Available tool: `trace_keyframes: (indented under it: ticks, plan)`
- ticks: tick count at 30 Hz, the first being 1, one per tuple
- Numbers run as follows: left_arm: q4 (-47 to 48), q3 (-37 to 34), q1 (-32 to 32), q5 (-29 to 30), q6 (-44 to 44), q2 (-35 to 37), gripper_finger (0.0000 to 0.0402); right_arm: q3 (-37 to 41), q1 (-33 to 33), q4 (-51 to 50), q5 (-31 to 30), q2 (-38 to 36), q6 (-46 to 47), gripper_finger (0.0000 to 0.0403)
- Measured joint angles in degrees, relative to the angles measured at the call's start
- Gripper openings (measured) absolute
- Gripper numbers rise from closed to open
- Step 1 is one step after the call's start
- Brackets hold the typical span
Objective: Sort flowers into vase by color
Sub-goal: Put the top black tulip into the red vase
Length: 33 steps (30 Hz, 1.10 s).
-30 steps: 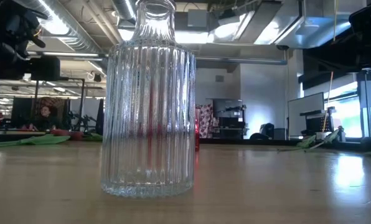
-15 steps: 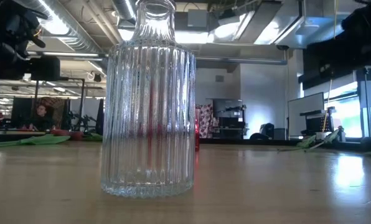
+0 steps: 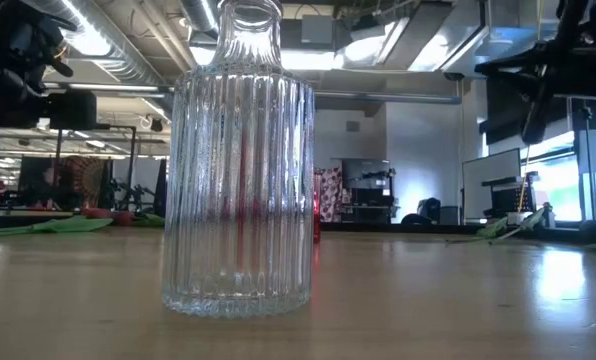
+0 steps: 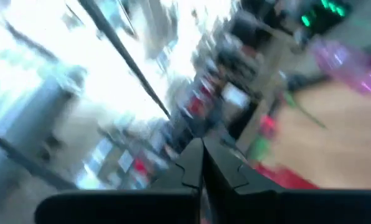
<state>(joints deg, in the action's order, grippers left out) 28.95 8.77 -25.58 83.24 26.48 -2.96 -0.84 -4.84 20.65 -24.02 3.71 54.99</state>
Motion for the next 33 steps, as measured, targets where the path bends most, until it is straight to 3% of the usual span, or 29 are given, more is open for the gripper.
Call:
trace_keyframes:
  ticks: [2, 6, 11, 14, 17, 21, 26, 33]
  plan:
    - [0.0, 0.0, 0.0, 0.0, 0.0, 0.0, 0.0204, 0.0, 0.0, 3.9, -2.4, 0.5, -2.5, 0.0012]
    - [0.0, 0.0, 0.0, 0.0, 0.0, 0.0, 0.0204, -1.2, 0.0, 0.1, -4.7, 4.3, -4.9, 0.0012]
    - [0.0, 0.0, 0.0, 0.0, 0.0, 0.0, 0.0204, -8.5, -0.7, -4.8, -5.1, 16.0, -0.5, 0.0012]
    - [0.0, 0.0, 0.0, 0.0, 0.0, 0.0, 0.0204, -15.8, -0.8, -11.5, -8.1, 24.4, 2.5, 0.0012]
    - [0.0, 0.0, 0.0, 0.0, 0.0, 0.0, 0.0204, -24.7, -0.7, -24.5, -12.6, 33.5, 9.6, 0.0024]
    - [0.0, 0.0, 0.0, 0.0, 0.0, 0.0, 0.0204, -37.5, 2.5, -39.7, -14.0, 45.4, 19.5, 0.0075]
    - [0.0, 0.0, 0.0, 0.0, 0.0, 0.0, 0.0204, -51.0, 14.2, -55.5, -3.9, 59.1, 24.1, 0.0173]
    - [0.0, 0.0, 0.0, 0.0, 0.0, 0.0, 0.0204, -57.5, 32.2, -73.1, -0.8, 70.1, 24.1, 0.0270]
